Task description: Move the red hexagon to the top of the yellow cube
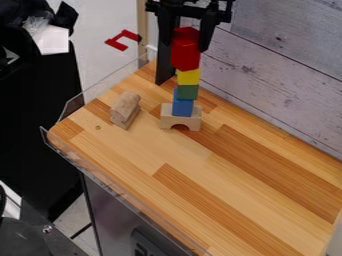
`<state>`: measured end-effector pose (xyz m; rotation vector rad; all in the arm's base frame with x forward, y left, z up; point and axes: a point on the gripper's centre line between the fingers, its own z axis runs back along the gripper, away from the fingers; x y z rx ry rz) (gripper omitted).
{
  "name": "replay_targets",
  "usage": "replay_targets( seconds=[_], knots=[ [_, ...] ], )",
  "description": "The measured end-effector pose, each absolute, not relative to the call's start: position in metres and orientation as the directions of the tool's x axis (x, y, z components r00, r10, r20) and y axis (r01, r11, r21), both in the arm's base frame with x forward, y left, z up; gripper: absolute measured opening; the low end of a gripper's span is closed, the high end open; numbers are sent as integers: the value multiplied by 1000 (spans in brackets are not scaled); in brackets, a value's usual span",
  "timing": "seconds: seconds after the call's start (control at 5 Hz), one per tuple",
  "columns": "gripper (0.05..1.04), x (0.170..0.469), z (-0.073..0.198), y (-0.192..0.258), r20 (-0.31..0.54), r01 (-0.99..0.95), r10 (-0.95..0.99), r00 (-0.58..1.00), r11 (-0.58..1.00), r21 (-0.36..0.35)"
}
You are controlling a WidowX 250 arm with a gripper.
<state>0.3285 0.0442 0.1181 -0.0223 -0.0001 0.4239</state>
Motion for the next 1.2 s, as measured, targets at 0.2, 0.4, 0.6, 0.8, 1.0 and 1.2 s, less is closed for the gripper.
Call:
replay_targets(
  seconds=[0.2, 0.4, 0.6, 0.8, 1.0, 1.2],
  knots=[
    [757, 328, 118, 44, -9, -412, 412, 911, 911, -22],
    [991, 328, 112, 44, -34, -406, 406, 913, 914, -9],
    [999, 328, 112, 43, -38, -410, 409, 912, 912, -17],
    [999, 332, 116, 43, -24, -410, 410, 912, 912, -24],
    [999, 331, 119, 42, -20, -411, 410, 912, 911, -33],
    [999, 336, 143, 39, 31, -400, 403, 915, 914, -75]
  ],
)
